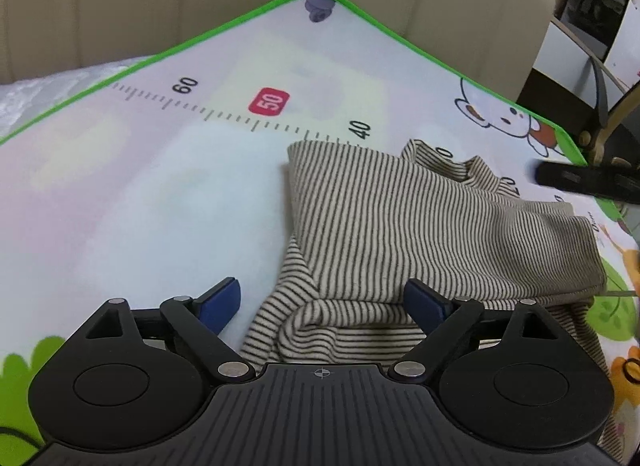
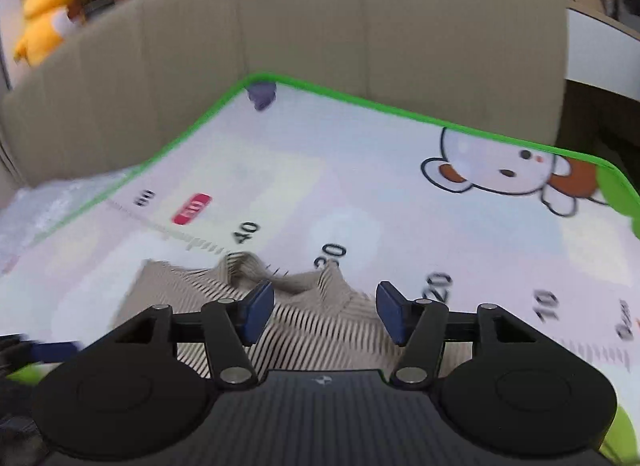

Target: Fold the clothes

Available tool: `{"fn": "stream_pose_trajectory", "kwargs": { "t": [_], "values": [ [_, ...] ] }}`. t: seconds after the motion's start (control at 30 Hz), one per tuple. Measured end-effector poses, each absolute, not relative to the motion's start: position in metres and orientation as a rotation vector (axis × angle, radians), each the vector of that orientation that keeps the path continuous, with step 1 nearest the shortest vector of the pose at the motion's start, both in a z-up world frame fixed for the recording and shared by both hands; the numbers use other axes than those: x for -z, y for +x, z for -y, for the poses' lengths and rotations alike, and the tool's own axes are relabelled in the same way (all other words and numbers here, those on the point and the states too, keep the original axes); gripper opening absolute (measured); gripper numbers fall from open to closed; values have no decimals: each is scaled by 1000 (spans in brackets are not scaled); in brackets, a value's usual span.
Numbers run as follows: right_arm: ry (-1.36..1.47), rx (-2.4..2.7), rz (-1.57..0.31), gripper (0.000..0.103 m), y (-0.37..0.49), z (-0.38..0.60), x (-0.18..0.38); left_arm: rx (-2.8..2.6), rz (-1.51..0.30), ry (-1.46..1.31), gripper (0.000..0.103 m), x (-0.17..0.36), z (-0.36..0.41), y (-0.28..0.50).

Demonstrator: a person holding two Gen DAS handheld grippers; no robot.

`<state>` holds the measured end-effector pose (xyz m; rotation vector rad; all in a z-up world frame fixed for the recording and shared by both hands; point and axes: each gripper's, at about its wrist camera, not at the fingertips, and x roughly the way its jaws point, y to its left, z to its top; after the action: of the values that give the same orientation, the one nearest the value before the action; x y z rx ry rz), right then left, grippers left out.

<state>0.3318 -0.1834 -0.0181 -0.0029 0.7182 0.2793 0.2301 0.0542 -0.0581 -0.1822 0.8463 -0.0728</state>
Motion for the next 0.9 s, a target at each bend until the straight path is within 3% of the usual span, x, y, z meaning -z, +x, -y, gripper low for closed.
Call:
{"fn": "stream_pose_trajectory", "kwargs": {
  "t": [0.17,0.2,0.23,0.27,0.43,0.7,0.9],
  "values": [
    [-4,-274,-726,54,338,178,24,83,-829,-193,95,51,-63,226],
    [-4,-273,-728,46,339,177,25,84,-825,-195,95,50,-64,226],
    [-5,-272,-730,23,341,176,26,85,-821,-197,95,49,-65,226],
    [-5,-271,-731,15,342,175,27,87,-819,-200,95,49,-66,227],
    [8,-276,-740,8,340,172,29,101,-818,-235,95,48,-71,231],
    [213,-411,-752,6,233,194,-10,14,-696,-452,96,22,-125,220],
    [256,-418,-877,6,184,193,28,74,-610,-536,97,5,-136,201]
  ]
}}
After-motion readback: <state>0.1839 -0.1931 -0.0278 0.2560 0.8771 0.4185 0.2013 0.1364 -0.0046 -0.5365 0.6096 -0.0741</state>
